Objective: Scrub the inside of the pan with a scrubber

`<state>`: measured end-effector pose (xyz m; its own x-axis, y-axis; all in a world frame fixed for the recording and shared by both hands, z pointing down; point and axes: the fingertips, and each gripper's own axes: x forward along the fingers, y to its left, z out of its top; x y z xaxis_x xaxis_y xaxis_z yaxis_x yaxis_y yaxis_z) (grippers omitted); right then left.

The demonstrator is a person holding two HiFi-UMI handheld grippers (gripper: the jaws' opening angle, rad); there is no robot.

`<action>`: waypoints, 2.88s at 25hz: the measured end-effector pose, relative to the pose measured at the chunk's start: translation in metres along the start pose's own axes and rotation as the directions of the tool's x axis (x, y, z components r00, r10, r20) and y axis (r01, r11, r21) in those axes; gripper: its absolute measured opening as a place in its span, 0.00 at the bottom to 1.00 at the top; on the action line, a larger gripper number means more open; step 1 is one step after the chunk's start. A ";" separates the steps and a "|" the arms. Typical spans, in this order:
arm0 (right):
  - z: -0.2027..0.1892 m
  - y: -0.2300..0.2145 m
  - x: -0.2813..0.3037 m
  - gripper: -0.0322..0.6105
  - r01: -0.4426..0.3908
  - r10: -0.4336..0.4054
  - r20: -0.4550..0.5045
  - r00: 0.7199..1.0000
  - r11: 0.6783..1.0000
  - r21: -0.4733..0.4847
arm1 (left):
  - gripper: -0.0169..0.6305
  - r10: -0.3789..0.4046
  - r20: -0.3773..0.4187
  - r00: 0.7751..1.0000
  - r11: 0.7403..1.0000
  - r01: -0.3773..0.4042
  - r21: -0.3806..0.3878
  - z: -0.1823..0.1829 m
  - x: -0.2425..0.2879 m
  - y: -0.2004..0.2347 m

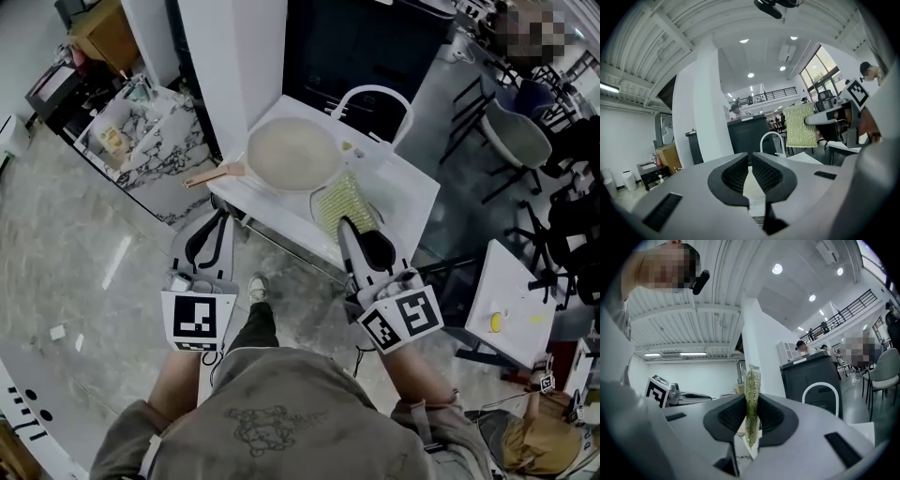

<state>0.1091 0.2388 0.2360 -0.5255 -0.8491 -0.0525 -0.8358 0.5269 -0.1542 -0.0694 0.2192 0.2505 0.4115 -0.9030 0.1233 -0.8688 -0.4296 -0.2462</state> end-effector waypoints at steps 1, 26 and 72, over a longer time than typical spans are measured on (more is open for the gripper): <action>0.000 -0.003 0.010 0.16 0.006 -0.006 -0.003 1.000 1.000 0.002 | 0.08 -0.007 -0.004 1.000 1.000 0.007 0.010 -0.001 0.008 0.007; -0.028 -0.073 0.213 0.16 0.138 -0.139 -0.127 0.982 0.990 -0.018 | 0.08 -0.206 -0.091 0.974 0.977 0.211 0.045 -0.047 0.188 0.135; -0.269 -0.264 0.342 0.16 0.243 -0.338 -0.592 0.731 0.941 -0.237 | 0.42 -0.337 -0.783 0.523 0.791 0.609 0.066 -0.288 0.267 0.078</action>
<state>0.1075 -0.1804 0.5237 -0.1954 -0.7771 0.5983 -0.9516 0.2979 0.0762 -0.1065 -0.0539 0.5413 0.2928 -0.3225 0.9001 -0.4182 -0.8898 -0.1828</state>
